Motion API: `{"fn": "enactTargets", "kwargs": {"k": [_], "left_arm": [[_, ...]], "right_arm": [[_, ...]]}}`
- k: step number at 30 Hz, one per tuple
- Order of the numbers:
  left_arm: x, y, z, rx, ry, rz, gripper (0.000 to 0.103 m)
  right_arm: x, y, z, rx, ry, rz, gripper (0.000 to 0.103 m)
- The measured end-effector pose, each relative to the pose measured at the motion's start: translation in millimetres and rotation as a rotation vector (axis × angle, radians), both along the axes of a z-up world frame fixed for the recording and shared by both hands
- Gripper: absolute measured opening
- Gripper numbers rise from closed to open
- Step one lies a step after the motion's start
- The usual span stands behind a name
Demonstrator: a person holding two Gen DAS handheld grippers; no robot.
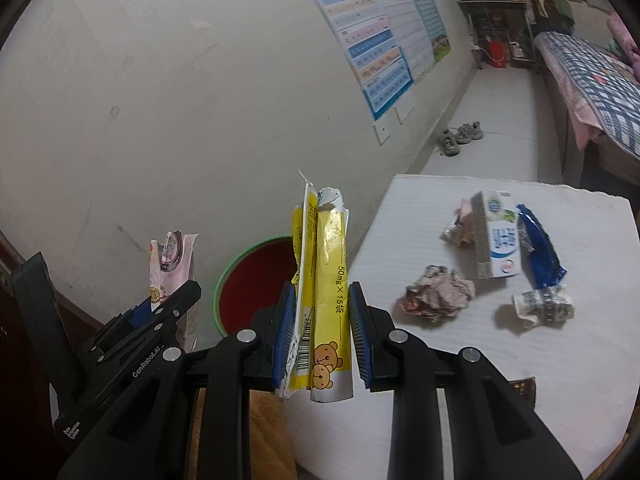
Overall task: Collect trash
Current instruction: 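Carry both held packets over the red bin and open both tools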
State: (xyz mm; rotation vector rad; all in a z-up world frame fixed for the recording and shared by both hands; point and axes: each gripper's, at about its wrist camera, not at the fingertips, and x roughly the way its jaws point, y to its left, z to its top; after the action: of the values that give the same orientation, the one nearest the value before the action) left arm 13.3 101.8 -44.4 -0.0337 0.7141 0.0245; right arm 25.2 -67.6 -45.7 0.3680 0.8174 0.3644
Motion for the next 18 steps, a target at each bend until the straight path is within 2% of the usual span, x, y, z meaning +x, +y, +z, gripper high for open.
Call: {"fn": "enactTargets", "kwargs": {"k": [8,18], "left_arm": [[1.4,22.0,-3.1,-0.014,-0.002,0.036,0.04],[11.8,58.0,-22.3,-0.03,0.045,0.077,0.041]], "right_arm": [[7.5,24.2,1.6,-0.02,-0.005,0.045,0.027],[25.3,49.4,-4.4,-0.029,0.007,0.09,0.027]]}}
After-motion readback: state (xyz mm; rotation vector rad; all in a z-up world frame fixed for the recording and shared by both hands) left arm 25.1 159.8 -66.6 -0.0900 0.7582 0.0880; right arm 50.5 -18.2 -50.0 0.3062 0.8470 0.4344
